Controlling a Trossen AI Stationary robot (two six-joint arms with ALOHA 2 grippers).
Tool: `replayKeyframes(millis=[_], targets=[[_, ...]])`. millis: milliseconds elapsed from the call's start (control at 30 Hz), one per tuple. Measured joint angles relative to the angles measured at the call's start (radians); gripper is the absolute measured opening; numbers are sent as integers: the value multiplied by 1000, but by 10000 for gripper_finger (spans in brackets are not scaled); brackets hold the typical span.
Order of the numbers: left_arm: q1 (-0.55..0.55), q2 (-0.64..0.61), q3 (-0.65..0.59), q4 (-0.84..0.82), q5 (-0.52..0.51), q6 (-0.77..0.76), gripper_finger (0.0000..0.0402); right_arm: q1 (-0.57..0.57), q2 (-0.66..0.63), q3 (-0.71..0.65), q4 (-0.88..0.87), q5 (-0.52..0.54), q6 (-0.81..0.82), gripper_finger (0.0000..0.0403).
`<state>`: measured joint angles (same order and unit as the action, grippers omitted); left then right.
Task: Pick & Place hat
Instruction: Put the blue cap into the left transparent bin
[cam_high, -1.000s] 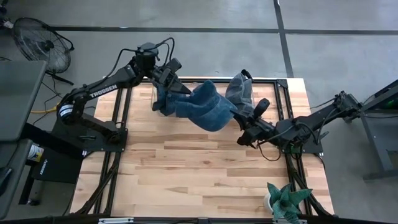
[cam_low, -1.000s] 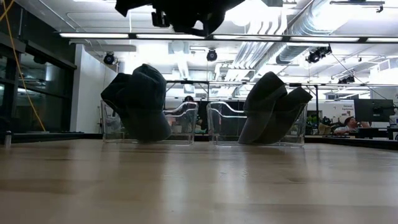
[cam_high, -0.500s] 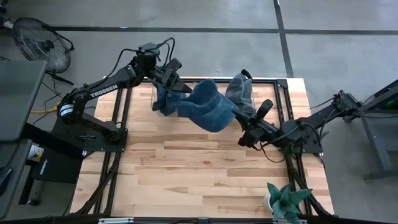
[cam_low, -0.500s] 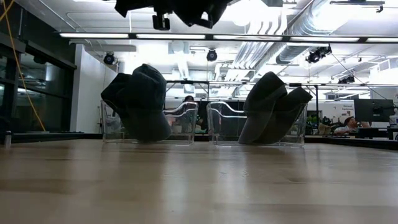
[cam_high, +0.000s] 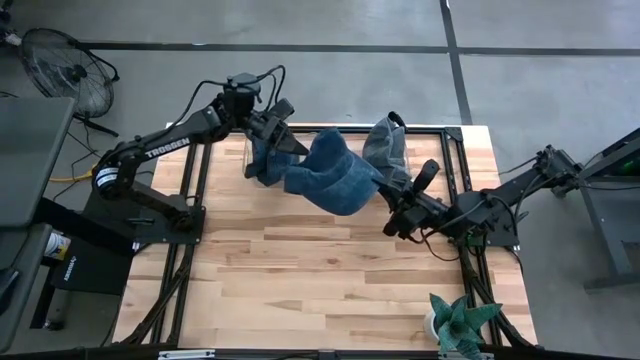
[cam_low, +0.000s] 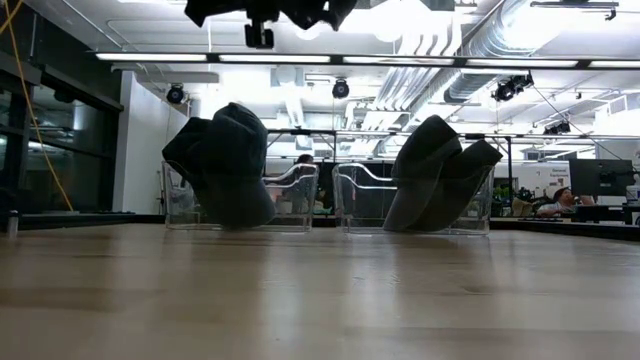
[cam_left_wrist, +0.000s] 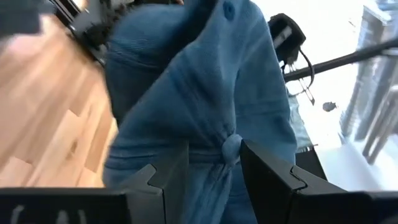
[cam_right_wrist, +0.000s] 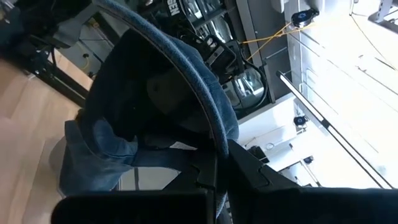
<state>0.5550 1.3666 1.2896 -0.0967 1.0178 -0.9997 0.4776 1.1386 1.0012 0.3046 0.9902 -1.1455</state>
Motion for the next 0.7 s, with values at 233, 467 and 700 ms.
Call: replayKeyframes(millis=[233, 467, 700], targets=[[-58, 0, 0, 64, 0, 1, 144, 2, 1, 0, 40, -3, -42, 6], [-59, 0, 0, 95, -69, 2, 162, 29, 1, 0, 37, 4, -43, 6], [-70, 0, 0, 95, -63, 0, 221, 80, 1, 0, 35, 45, -52, 6]])
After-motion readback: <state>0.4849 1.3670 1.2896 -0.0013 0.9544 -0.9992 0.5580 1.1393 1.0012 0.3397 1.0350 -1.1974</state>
